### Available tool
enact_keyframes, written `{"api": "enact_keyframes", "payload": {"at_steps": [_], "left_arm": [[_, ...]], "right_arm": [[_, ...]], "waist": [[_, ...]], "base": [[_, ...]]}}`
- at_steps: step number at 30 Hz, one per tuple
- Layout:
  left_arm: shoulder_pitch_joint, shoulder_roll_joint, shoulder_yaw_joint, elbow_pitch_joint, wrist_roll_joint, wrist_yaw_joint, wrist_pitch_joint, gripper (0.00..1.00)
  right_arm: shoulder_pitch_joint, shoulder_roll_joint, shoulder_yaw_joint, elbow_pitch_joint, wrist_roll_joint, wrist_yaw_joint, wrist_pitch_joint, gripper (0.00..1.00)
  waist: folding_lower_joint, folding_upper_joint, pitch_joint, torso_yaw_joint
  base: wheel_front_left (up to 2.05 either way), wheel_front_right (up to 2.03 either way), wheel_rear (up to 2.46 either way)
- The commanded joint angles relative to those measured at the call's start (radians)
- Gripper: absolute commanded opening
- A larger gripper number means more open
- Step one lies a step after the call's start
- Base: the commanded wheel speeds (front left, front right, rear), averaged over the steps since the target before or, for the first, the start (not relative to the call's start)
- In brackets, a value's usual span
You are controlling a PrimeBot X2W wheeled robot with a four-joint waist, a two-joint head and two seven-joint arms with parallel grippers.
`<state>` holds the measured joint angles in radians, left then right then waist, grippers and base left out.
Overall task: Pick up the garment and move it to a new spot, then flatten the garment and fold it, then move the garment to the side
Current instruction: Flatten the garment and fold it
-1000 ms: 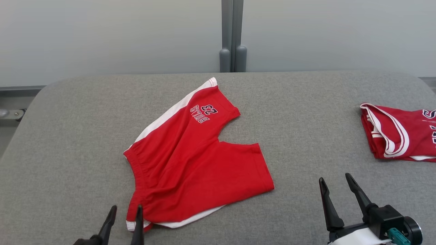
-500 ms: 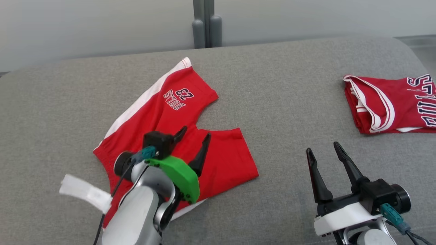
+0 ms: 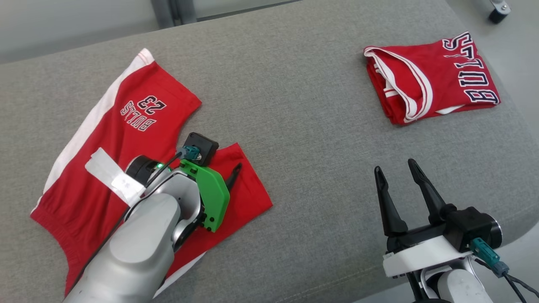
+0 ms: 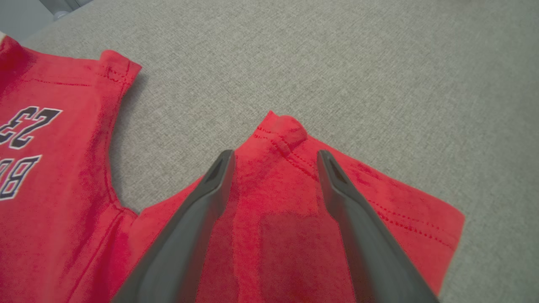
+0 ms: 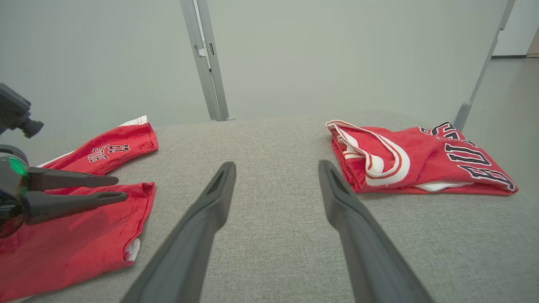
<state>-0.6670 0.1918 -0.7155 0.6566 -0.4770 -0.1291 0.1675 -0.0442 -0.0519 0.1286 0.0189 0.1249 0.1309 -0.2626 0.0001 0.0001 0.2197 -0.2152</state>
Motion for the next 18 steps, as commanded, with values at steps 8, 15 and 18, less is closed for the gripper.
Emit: {"api": "enact_keyframes", "payload": {"at_steps": [8, 15, 18], "left_arm": [[-0.094, 0.063, -0.121, 0.107, -0.076, -0.001, -0.038, 0.94], [-0.111, 0.09, -0.235, 0.112, -0.177, -0.001, -0.005, 0.0], [-0.145, 0.098, -0.249, 0.075, -0.209, -0.001, -0.022, 0.0]], "right_arm": [[-0.014, 0.001, 0.025, -0.001, 0.034, -0.001, -0.003, 1.0], [0.001, 0.001, 0.016, -0.001, 0.053, -0.001, -0.003, 1.0], [0.008, 0.001, 0.006, -0.001, 0.053, -0.001, -0.003, 1.0]], "waist": [[-0.0001, -0.0001, 0.074, -0.107], [-0.0001, -0.0001, 0.072, -0.112], [-0.0001, -0.0001, 0.069, -0.106]], "base": [[0.0, 0.0, 0.0], [0.0, 0.0, 0.0], [0.0, 0.0, 0.0]]}}
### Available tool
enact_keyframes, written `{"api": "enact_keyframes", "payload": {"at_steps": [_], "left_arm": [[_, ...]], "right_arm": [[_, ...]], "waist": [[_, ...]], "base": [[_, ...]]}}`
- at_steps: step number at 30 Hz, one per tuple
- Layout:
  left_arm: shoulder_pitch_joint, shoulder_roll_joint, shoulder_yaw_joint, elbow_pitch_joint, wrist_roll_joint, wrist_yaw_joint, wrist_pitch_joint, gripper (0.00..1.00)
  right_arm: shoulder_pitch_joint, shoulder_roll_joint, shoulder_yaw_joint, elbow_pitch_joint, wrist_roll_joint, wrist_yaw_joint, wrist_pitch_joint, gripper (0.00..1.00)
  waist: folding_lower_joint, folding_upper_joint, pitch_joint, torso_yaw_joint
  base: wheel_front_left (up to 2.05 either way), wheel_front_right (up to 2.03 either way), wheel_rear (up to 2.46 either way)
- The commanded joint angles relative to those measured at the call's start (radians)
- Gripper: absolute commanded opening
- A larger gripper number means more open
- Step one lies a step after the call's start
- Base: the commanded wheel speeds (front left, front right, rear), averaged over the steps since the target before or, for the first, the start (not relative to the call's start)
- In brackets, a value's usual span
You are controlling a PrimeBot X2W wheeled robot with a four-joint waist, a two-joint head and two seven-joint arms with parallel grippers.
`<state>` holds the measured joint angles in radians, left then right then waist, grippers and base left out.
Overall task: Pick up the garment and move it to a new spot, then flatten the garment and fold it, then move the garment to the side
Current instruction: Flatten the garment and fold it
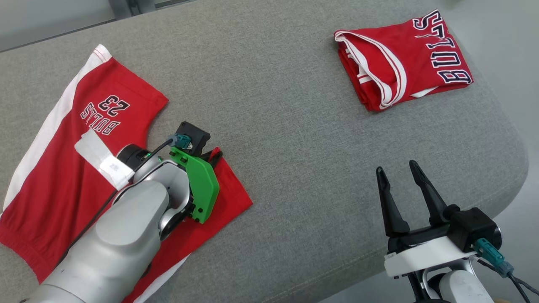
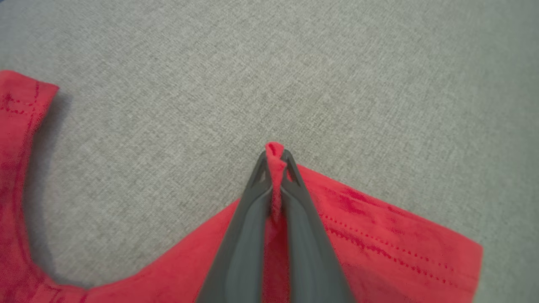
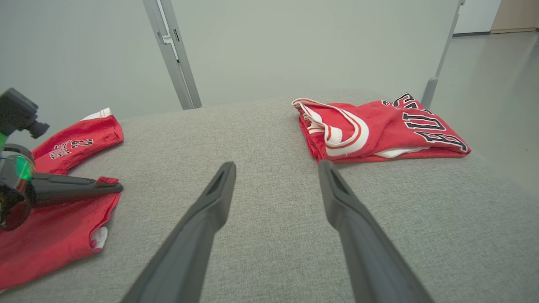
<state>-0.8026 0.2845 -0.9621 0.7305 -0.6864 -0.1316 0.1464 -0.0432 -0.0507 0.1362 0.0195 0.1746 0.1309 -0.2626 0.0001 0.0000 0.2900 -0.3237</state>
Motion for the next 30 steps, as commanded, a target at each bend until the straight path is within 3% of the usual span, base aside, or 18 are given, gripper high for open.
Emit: {"api": "enact_keyframes", "payload": {"at_steps": [1, 9, 22, 26, 30], "left_arm": [[-0.024, 0.006, -0.005, -0.015, -0.013, 0.002, -0.006, 0.0], [-0.084, 0.016, -0.052, -0.22, -0.097, 0.002, 0.013, 0.0], [-0.008, 0.056, -0.134, -0.667, -0.24, 0.011, 0.178, 0.0], [-0.036, 0.071, -0.102, -0.714, -0.268, 0.034, 0.196, 0.0], [-0.088, 0.09, -0.074, -0.66, -0.212, 0.056, 0.17, 0.0]], "right_arm": [[0.008, 0.0, -0.006, -0.002, 0.003, -0.001, -0.003, 1.0], [0.006, 0.0, -0.016, 0.0, -0.004, -0.001, -0.003, 1.0], [0.008, 0.0, -0.026, 0.0, 0.01, -0.001, -0.003, 1.0], [-0.007, 0.0, -0.024, -0.001, 0.019, -0.001, -0.003, 1.0], [-0.022, 0.0, -0.012, 0.002, 0.026, -0.001, -0.003, 1.0]], "waist": [[-0.0001, 0.0, -0.002, 0.005], [-0.0001, 0.0, -0.01, 0.023], [-0.0001, 0.0, 0.013, 0.011], [-0.0001, 0.0, 0.036, 0.01], [-0.0001, 0.0, 0.055, 0.006]], "base": [[0.0, 0.0, 0.0], [0.0, 0.0, 0.0], [0.0, 0.0, 0.0], [0.0, 0.0, 0.0], [0.0, 0.0, 0.0]]}}
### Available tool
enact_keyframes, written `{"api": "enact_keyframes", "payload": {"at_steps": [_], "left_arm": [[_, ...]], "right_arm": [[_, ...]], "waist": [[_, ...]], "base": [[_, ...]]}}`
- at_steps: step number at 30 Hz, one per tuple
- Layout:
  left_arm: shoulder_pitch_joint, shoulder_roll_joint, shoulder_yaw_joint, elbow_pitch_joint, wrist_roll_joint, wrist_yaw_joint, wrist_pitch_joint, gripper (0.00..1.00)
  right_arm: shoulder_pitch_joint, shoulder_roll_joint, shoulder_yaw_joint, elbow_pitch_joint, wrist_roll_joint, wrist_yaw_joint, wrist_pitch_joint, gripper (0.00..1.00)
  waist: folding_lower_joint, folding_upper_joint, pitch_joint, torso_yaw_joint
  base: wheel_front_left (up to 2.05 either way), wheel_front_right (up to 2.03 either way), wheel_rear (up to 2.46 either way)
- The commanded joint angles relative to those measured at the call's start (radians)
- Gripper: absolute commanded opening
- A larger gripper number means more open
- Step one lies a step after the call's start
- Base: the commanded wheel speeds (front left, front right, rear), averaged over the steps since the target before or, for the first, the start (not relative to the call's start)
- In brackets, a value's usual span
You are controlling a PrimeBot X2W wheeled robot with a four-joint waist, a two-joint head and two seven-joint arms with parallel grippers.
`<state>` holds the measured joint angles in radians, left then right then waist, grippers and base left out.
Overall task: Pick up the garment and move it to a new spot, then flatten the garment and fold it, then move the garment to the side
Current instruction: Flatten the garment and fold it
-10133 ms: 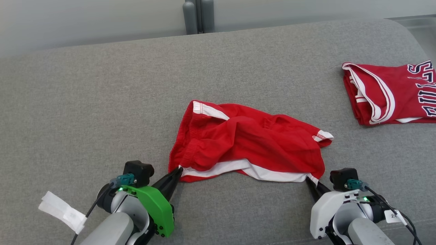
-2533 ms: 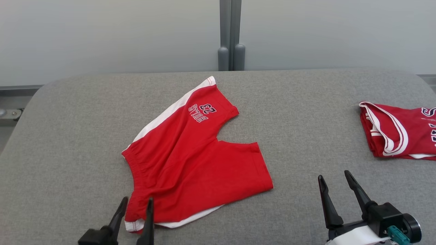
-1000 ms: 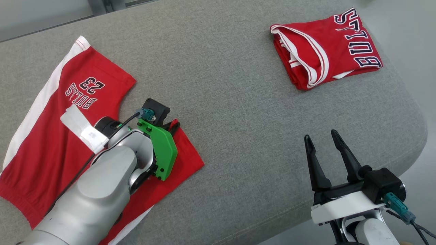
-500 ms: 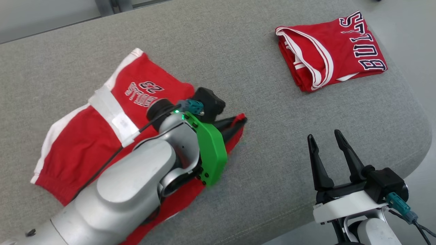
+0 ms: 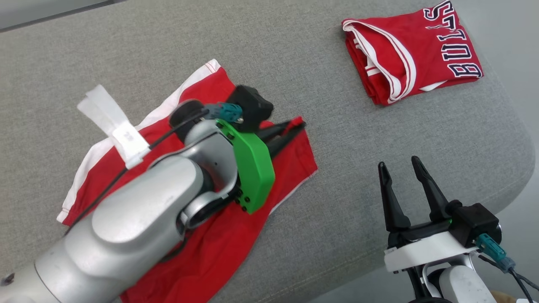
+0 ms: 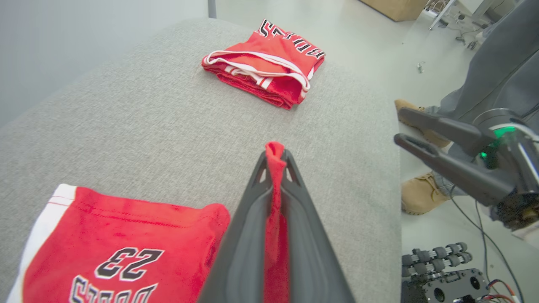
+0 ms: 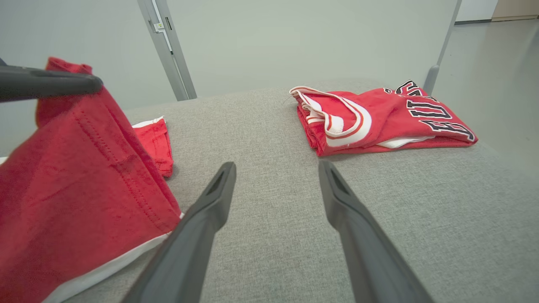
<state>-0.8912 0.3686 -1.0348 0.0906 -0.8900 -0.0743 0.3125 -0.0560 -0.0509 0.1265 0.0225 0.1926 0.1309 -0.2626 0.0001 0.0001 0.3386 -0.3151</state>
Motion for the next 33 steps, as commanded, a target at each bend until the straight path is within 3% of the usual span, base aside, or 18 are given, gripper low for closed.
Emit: {"api": "enact_keyframes", "payload": {"at_steps": [1, 4, 18, 19, 20, 21, 22, 29, 33], "left_arm": [[-0.014, 0.008, 0.003, 0.01, 0.009, 0.004, -0.006, 0.0], [-0.077, 0.016, 0.01, 0.12, 0.078, 0.011, -0.043, 0.0], [-0.191, -0.023, -0.081, 0.615, 0.256, -0.042, -0.279, 0.0], [-0.188, -0.031, -0.082, 0.638, 0.256, -0.044, -0.302, 0.11], [-0.184, -0.041, -0.081, 0.66, 0.252, -0.046, -0.325, 0.39], [-0.18, -0.051, -0.083, 0.679, 0.249, -0.048, -0.344, 0.76], [-0.177, -0.062, -0.088, 0.697, 0.25, -0.048, -0.363, 1.0], [-0.166, -0.14, -0.037, 0.763, 0.214, -0.032, -0.521, 1.0], [-0.138, -0.15, 0.03, 0.735, 0.17, -0.003, -0.565, 1.0]], "right_arm": [[-0.014, 0.0, 0.004, 0.001, 0.01, -0.001, -0.003, 1.0], [-0.028, 0.0, 0.025, 0.006, 0.012, -0.001, -0.003, 1.0], [-0.035, 0.0, 0.063, 0.02, 0.009, -0.001, -0.003, 1.0], [-0.031, 0.0, 0.061, 0.021, 0.006, -0.001, -0.003, 1.0], [-0.029, 0.0, 0.059, 0.022, 0.004, -0.001, -0.002, 1.0], [-0.029, 0.0, 0.058, 0.024, 0.001, -0.001, -0.003, 1.0], [-0.028, 0.0, 0.057, 0.025, -0.003, -0.001, -0.003, 1.0], [-0.034, -0.001, 0.036, 0.016, -0.036, -0.001, -0.003, 1.0], [-0.036, 0.0, 0.011, -0.001, -0.063, -0.001, -0.003, 1.0]], "waist": [[-0.0001, -0.0001, 0.013, -0.005], [-0.0001, -0.0001, 0.031, -0.016], [-0.0001, -0.0001, 0.063, -0.058], [-0.0001, -0.0001, 0.06, -0.055], [-0.0001, -0.0001, 0.057, -0.051], [-0.0001, -0.0001, 0.053, -0.045], [-0.0001, -0.0001, 0.048, -0.039], [-0.0001, -0.0001, -0.007, 0.032], [-0.0001, -0.0001, -0.051, 0.085]], "base": [[0.0, 0.0, 0.0], [0.0, 0.0, 0.0], [0.0, 0.0, 0.0], [0.0, 0.0, 0.0], [0.0, 0.0, 0.0], [0.0, 0.0, 0.0], [0.0, 0.0, 0.0], [0.0, 0.0, 0.0], [0.0, 0.0, 0.0]]}}
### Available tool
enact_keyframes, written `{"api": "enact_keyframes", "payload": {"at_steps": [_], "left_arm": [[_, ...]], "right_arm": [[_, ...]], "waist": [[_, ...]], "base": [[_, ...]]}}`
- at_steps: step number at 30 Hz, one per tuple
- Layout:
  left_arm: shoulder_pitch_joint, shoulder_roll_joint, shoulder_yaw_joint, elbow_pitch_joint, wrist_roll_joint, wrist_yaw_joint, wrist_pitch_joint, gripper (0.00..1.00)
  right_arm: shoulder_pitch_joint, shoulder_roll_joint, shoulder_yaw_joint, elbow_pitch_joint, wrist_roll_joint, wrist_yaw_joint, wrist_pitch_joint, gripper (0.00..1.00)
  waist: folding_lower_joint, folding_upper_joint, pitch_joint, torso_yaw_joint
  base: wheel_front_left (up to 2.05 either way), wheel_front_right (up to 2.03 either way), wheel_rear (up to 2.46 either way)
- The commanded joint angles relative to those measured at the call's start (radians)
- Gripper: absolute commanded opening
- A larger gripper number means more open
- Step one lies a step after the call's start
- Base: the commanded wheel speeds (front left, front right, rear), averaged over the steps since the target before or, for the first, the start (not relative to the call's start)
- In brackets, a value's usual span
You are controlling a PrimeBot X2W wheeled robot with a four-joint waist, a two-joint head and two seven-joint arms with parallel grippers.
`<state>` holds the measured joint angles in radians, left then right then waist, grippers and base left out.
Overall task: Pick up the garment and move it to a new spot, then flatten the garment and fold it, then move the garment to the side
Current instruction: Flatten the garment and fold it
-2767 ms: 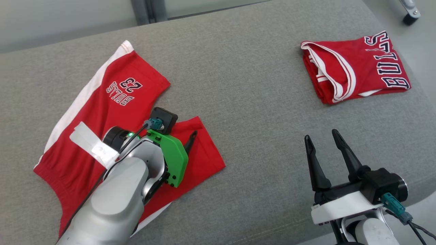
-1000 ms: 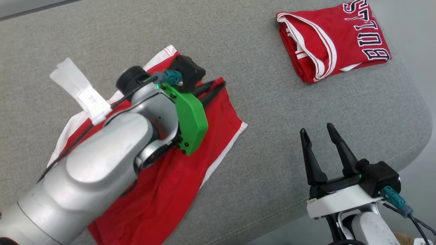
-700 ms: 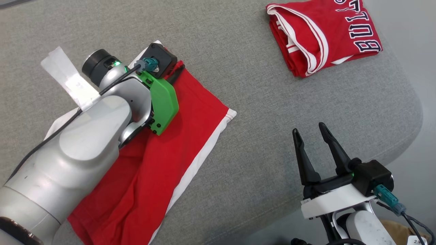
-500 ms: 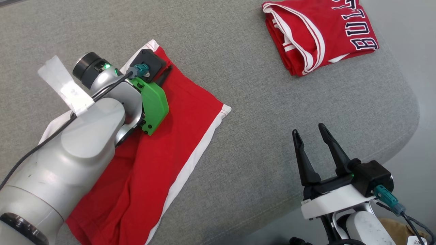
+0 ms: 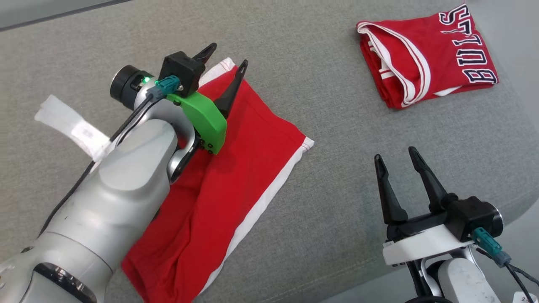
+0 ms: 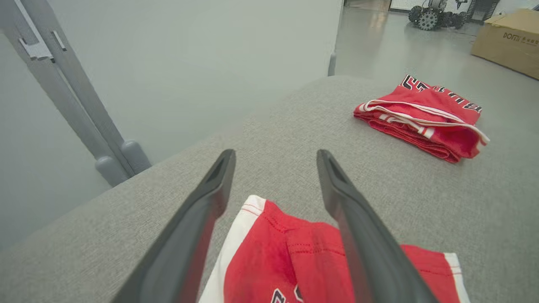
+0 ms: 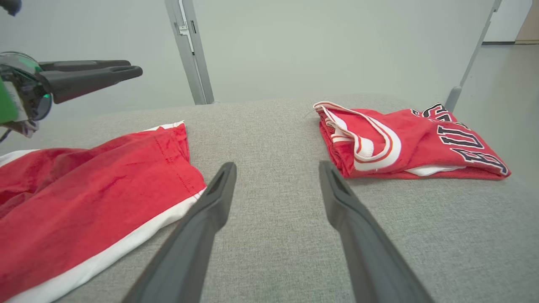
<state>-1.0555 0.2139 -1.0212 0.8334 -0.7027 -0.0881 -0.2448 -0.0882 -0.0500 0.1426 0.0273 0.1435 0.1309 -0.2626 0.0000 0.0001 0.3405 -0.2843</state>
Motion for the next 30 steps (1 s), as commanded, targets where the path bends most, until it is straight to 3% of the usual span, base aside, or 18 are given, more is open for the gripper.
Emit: {"api": "enact_keyframes", "payload": {"at_steps": [1, 5, 10, 15, 21, 30], "left_arm": [[0.038, 0.006, 0.033, -0.021, -0.023, 0.017, -0.014, 1.0], [0.119, 0.03, 0.13, -0.13, -0.047, 0.071, -0.022, 1.0], [0.349, 0.084, 0.284, -0.348, -0.011, 0.178, -0.019, 1.0], [0.547, 0.11, 0.374, -0.495, 0.016, 0.216, -0.02, 1.0], [0.826, 0.116, 0.471, -0.603, 0.069, 0.198, -0.02, 1.0], [1.068, 0.103, 0.581, -0.642, 0.157, 0.15, -0.02, 1.0]], "right_arm": [[0.001, -0.001, -0.016, -0.011, -0.018, -0.001, -0.003, 1.0], [0.03, -0.002, -0.043, -0.03, -0.045, -0.001, -0.003, 1.0], [0.058, -0.014, -0.079, -0.05, -0.076, -0.001, -0.003, 1.0], [0.071, -0.039, -0.095, -0.052, -0.076, -0.001, -0.003, 1.0], [0.117, -0.063, -0.113, -0.026, -0.067, -0.001, -0.002, 1.0], [0.183, -0.054, -0.109, 0.022, -0.057, -0.001, -0.003, 1.0]], "waist": [[0.0, -0.0001, -0.067, 0.07], [0.0, -0.0001, -0.128, 0.126], [0.0, -0.0001, -0.198, 0.196], [0.0, -0.0001, -0.233, 0.252], [0.0, -0.0001, -0.286, 0.34], [0.0, -0.0001, -0.335, 0.393]], "base": [[0.0, 0.0, 0.0], [0.0, 0.0, 0.0], [0.0, 0.0, 0.0], [0.0, 0.0, 0.0], [0.0, 0.0, 0.0], [0.0, 0.0, 0.0]]}}
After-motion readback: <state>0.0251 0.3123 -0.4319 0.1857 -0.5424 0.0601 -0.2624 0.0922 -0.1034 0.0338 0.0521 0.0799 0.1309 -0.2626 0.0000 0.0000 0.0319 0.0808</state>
